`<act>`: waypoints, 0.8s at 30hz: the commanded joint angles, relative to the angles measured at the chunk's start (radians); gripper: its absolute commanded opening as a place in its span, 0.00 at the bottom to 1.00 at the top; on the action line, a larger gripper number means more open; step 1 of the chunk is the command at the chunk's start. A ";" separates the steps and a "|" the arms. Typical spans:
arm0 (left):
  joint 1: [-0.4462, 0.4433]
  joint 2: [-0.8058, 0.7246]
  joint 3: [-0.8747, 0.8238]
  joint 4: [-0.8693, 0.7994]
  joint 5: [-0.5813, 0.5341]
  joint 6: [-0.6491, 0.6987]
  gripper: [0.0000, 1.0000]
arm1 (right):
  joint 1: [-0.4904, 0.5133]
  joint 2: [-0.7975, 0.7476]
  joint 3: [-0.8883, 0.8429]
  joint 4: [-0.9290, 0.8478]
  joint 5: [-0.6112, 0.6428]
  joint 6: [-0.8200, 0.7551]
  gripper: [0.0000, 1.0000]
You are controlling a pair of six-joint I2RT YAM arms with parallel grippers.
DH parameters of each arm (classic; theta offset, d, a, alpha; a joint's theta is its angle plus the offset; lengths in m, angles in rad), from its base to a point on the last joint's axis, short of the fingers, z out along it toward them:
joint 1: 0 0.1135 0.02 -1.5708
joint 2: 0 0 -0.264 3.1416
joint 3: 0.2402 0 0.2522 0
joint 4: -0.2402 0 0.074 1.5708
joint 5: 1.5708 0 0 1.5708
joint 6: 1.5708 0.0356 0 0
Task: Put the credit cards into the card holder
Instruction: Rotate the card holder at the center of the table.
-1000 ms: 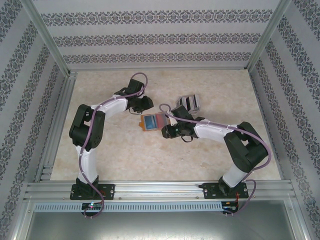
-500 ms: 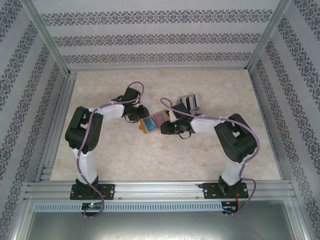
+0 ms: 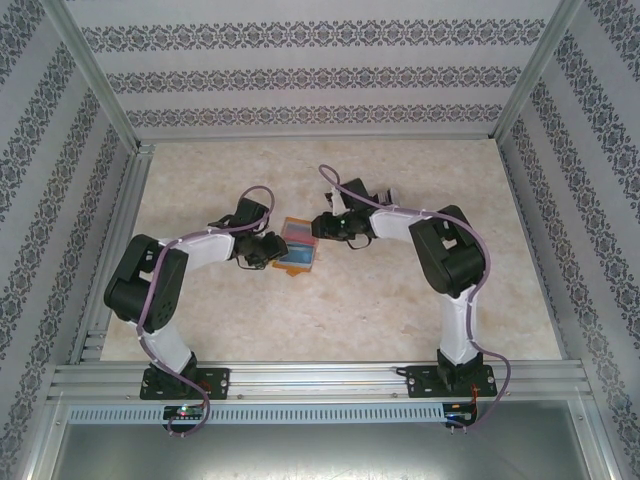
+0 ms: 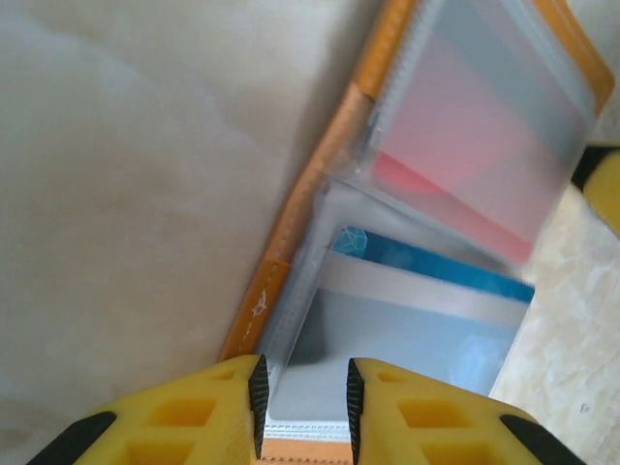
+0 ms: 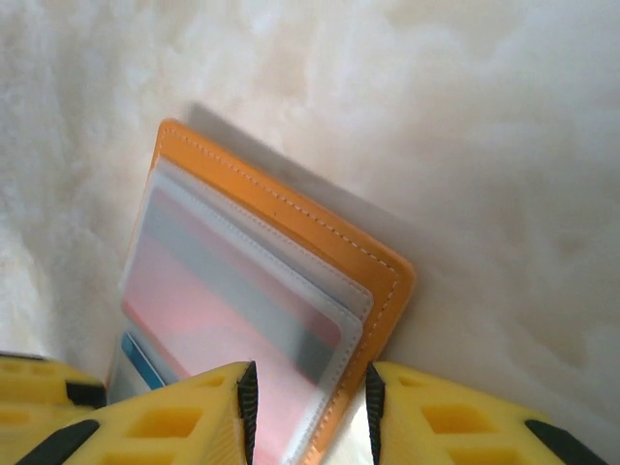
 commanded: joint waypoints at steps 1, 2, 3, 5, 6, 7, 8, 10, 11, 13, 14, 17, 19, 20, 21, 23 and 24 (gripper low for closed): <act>-0.053 -0.030 -0.040 0.051 -0.020 -0.070 0.31 | 0.004 0.056 0.081 -0.047 -0.093 0.010 0.38; -0.068 -0.033 -0.041 0.050 -0.029 -0.079 0.31 | 0.006 0.073 0.104 -0.058 -0.115 0.011 0.38; -0.081 -0.034 -0.042 0.053 -0.034 -0.087 0.31 | 0.010 0.086 0.122 -0.064 -0.131 0.014 0.38; -0.109 -0.031 -0.036 0.068 -0.035 -0.109 0.31 | 0.019 0.117 0.164 -0.083 -0.173 0.012 0.37; -0.121 -0.029 -0.030 0.070 -0.037 -0.114 0.31 | 0.023 0.132 0.185 -0.097 -0.189 0.009 0.37; -0.136 -0.023 -0.017 0.065 -0.040 -0.117 0.31 | 0.029 0.149 0.211 -0.112 -0.209 0.003 0.37; -0.151 -0.016 0.001 0.049 -0.046 -0.119 0.31 | 0.034 0.168 0.239 -0.127 -0.229 -0.003 0.37; -0.177 -0.004 0.033 0.025 -0.060 -0.123 0.31 | 0.041 0.203 0.295 -0.155 -0.266 -0.017 0.37; -0.188 -0.001 0.046 0.019 -0.068 -0.129 0.31 | 0.042 0.219 0.322 -0.166 -0.280 -0.023 0.37; -0.203 0.001 0.062 0.018 -0.077 -0.142 0.31 | 0.037 0.241 0.367 -0.190 -0.287 -0.037 0.37; -0.205 -0.002 0.067 0.018 -0.082 -0.146 0.31 | 0.029 0.246 0.388 -0.204 -0.287 -0.042 0.37; -0.205 -0.022 0.105 -0.030 -0.120 -0.130 0.31 | -0.004 0.231 0.401 -0.216 -0.282 -0.040 0.37; -0.202 -0.032 0.161 -0.106 -0.155 -0.094 0.31 | -0.027 0.208 0.406 -0.230 -0.280 -0.043 0.37; -0.203 -0.037 0.194 -0.143 -0.176 -0.069 0.31 | -0.039 0.191 0.406 -0.239 -0.280 -0.047 0.37; -0.201 -0.038 0.228 -0.173 -0.192 -0.048 0.32 | -0.049 0.171 0.400 -0.243 -0.277 -0.048 0.37; -0.190 -0.031 0.291 -0.234 -0.228 -0.004 0.32 | -0.070 0.117 0.373 -0.247 -0.262 -0.055 0.37; -0.180 -0.022 0.314 -0.253 -0.238 0.007 0.33 | -0.077 0.090 0.359 -0.253 -0.253 -0.060 0.38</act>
